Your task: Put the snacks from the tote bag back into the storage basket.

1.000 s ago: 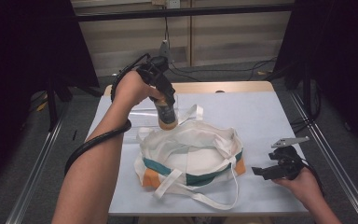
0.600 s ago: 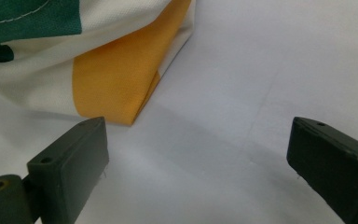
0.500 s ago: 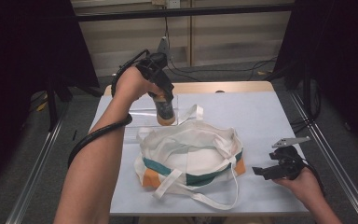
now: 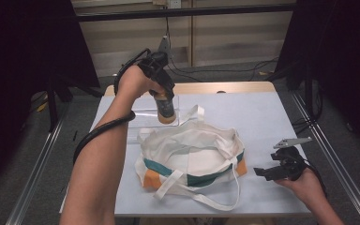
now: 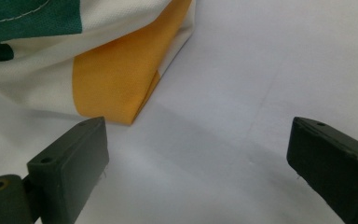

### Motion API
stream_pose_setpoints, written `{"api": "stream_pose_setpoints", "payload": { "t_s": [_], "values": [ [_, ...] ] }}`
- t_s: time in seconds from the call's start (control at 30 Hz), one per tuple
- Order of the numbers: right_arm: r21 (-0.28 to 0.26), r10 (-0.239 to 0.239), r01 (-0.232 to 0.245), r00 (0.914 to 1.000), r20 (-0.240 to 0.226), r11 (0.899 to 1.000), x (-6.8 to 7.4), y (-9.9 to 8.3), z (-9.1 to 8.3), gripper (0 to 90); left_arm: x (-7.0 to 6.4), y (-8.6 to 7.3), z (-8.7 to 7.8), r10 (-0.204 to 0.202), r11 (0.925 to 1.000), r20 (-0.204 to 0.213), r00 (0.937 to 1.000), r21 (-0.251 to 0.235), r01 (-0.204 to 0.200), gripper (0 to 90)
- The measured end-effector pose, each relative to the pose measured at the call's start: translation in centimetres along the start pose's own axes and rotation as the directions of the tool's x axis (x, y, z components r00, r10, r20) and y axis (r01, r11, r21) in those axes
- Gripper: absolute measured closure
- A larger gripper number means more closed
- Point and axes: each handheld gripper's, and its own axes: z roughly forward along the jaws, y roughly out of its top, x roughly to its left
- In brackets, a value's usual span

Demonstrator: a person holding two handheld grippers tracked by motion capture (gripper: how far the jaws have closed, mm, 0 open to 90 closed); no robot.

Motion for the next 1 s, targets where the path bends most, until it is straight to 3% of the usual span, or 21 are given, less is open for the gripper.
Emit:
{"api": "stream_pose_setpoints", "payload": {
  "t_s": [1.0],
  "values": [
    [-0.007,0.0,0.0,1.0,-0.008,1.0,0.2,0.0,-0.1,5.2,1.4,1.3,1.8,-0.043,0.9991,-0.035,0.9985,0.006,0.043,30.6]
  ]
}}
